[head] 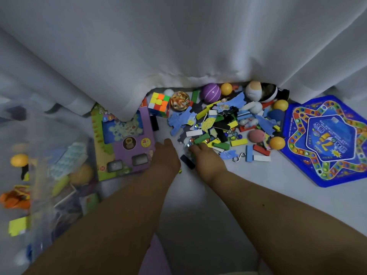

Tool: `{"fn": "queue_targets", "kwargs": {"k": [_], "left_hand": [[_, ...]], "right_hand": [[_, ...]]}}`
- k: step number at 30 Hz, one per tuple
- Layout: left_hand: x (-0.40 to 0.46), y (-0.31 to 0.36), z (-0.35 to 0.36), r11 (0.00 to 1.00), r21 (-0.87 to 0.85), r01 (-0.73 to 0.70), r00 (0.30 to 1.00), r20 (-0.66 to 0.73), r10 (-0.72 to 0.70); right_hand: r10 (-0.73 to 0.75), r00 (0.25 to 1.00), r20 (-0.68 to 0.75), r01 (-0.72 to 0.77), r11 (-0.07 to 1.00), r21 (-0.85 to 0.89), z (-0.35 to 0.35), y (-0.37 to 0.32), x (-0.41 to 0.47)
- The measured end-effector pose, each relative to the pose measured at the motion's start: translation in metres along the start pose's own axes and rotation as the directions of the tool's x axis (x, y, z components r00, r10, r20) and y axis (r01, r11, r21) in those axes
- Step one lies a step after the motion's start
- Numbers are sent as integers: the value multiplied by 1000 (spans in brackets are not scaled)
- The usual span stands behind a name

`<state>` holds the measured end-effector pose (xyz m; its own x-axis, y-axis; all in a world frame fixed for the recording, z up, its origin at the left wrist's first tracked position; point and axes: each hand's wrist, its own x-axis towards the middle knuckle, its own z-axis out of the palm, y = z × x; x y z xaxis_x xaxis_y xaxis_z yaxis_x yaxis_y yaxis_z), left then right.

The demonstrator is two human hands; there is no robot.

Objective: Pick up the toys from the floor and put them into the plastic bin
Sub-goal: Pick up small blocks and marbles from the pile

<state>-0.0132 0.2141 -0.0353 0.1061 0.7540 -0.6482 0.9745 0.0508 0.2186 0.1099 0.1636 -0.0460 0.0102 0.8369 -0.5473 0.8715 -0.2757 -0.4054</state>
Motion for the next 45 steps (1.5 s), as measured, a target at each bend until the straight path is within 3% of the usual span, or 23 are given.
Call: {"fn": "queue_targets", "kwargs": {"k": [7,18,22,25,27,29,31,33,34,36,38,40,43,45], "left_hand": [[11,5,12,1000,19,23,997,-73,-22],[22,5,15,991,75,-107,981,-155,118],[28,-1,20,988,-33,-148,972,-188,139],[30,-6,23,946,-269,-182,959,-263,109],[24,-5,20,779,-613,-132,975,-222,-9],[14,-3,14,419,-908,-21,994,-64,-89],[6,-6,10,65,-993,98,993,93,-76],[1,-13,8,-190,-960,208,976,216,-21],[-1,-17,8,-254,-933,254,966,260,9],[-3,-21,8,-287,-909,302,953,295,69],[-4,-23,9,-269,-913,308,951,291,103],[-4,-22,9,-221,-927,304,952,291,91],[-7,-17,9,-223,-910,350,937,338,90],[-10,-13,7,-377,-832,407,913,380,148]], "right_hand": [[-96,995,-10,94,991,-93,11,-8,17],[-146,989,-33,140,980,-140,16,-6,25],[-135,991,-22,129,977,-171,16,-6,26],[-120,993,-2,117,977,-181,13,-6,26],[-123,992,19,125,973,-195,7,-5,26],[-117,992,43,123,973,-193,3,-3,26],[-119,993,23,121,975,-184,2,0,26],[-119,993,-25,115,986,-117,5,4,27],[-109,993,-53,106,993,-54,6,5,26],[-43,992,-121,57,992,115,5,6,24],[41,979,-201,30,940,339,-1,3,19],[59,960,-275,94,853,513,-10,-4,13],[-52,936,-348,239,819,521,-23,-23,-1],[-221,930,-294,331,850,409,-27,-35,-7]]}}
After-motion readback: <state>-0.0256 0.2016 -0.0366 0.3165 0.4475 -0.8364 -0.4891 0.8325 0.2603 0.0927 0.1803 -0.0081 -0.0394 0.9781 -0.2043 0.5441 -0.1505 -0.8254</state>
